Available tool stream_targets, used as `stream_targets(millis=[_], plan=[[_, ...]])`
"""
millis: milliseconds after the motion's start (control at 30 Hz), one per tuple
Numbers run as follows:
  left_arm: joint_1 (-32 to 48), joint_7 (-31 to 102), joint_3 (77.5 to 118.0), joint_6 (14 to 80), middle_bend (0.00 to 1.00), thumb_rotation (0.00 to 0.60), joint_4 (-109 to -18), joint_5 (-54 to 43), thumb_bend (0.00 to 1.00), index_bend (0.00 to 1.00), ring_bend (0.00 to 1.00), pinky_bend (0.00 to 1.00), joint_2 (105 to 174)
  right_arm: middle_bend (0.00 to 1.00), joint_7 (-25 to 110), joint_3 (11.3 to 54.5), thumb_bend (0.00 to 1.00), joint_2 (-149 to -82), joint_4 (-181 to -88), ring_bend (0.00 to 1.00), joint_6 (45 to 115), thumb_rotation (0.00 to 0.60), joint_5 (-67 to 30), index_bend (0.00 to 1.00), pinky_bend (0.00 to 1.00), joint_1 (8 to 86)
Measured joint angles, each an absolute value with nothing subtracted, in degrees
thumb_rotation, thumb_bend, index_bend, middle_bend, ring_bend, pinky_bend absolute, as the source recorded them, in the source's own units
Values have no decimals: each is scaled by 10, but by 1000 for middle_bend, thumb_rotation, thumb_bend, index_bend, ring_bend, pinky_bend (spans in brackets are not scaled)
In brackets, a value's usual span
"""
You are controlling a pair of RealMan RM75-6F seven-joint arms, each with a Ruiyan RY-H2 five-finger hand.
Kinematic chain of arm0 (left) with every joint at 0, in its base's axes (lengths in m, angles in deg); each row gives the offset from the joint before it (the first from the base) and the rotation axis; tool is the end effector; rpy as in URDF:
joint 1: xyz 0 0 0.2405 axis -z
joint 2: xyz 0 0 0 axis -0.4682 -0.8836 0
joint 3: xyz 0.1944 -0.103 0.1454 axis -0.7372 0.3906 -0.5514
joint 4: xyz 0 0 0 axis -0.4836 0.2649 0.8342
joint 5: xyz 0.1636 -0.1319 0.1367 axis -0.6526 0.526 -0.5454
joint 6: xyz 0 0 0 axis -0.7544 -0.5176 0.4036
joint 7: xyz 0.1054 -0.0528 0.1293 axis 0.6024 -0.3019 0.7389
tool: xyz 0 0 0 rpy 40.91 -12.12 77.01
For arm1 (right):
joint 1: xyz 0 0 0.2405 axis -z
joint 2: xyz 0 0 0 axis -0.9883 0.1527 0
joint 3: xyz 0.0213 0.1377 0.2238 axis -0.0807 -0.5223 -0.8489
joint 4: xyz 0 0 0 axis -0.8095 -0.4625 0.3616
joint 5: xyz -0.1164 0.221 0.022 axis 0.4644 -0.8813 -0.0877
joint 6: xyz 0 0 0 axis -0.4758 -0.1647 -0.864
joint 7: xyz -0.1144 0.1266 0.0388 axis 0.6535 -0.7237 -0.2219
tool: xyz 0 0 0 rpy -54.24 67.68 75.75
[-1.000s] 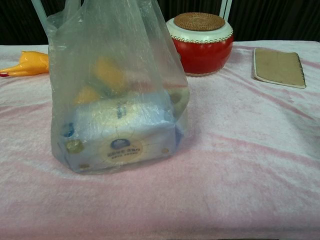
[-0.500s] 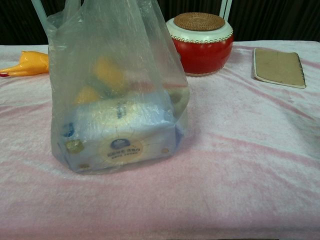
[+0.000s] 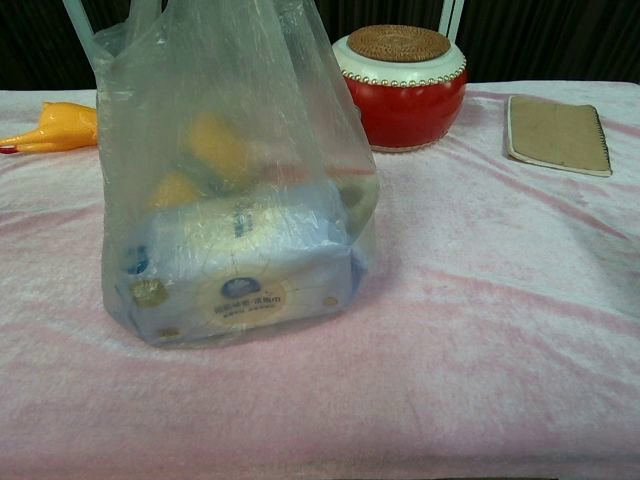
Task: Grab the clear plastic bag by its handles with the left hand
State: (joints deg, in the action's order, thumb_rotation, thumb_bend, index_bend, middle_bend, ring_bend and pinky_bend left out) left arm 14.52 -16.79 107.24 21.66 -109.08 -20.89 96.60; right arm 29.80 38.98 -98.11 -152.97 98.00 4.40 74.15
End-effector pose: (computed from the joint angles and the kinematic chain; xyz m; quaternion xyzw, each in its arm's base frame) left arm -0.0795 0.3559 0.1240 -0.5952 -0.6395 -0.4631 0.1497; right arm -0.3200 -0.2336 0.1064 0.5463 -0.4707 0.4702 0.5089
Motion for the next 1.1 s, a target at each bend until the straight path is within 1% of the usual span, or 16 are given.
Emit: stream_targets(millis=[200, 533, 833, 1100], plan=[[165, -151, 1077, 202, 147, 600, -1082, -181, 41, 70, 87, 180, 991, 0, 296, 390, 218, -980, -1530, 0, 978, 600, 43, 0, 172, 741], [213, -93, 1086, 180, 179, 600, -1070, -119, 41, 101, 117, 206, 1058, 0, 294, 390, 219, -979, -1531, 0, 975, 600, 40, 0, 172, 741], [245, -39, 1095, 190, 197, 600, -1065, -69, 41, 117, 131, 221, 1112, 0, 291, 389, 219, -978, -1533, 0, 973, 600, 38, 0, 172, 740], [262, -6, 1105, 210, 215, 600, -1064, -38, 41, 134, 147, 234, 1146, 0, 289, 389, 219, -978, -1533, 0, 970, 600, 36, 0, 172, 740]])
